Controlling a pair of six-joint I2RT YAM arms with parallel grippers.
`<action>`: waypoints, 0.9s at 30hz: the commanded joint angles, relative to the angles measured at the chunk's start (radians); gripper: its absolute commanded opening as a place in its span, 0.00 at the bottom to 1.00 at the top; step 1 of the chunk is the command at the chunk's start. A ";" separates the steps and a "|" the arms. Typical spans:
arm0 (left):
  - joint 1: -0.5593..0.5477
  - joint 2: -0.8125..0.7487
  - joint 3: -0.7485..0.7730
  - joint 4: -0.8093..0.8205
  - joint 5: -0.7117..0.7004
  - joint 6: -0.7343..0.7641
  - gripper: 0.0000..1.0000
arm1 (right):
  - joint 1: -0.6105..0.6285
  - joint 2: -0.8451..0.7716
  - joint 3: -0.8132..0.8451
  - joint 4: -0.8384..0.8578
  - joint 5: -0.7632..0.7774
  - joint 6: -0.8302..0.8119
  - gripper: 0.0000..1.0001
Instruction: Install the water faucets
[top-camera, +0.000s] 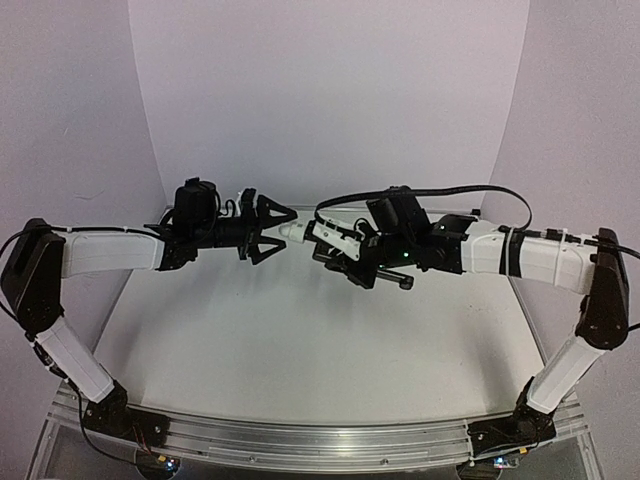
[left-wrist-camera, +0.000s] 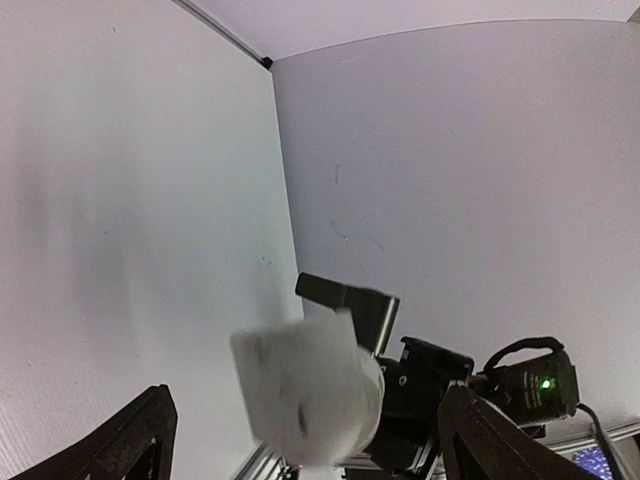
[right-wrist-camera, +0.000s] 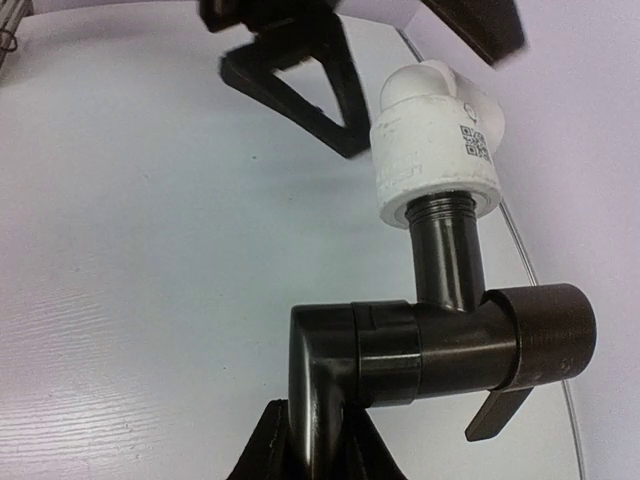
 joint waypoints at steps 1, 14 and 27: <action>-0.001 0.038 0.005 0.209 0.077 -0.115 0.91 | 0.015 -0.039 0.070 0.082 0.009 -0.038 0.00; -0.005 0.030 -0.009 0.217 0.091 0.073 0.28 | 0.028 0.003 0.114 0.081 -0.156 0.100 0.00; -0.042 -0.161 -0.032 0.219 0.239 0.591 0.17 | -0.113 0.069 0.191 0.077 -1.343 0.396 0.00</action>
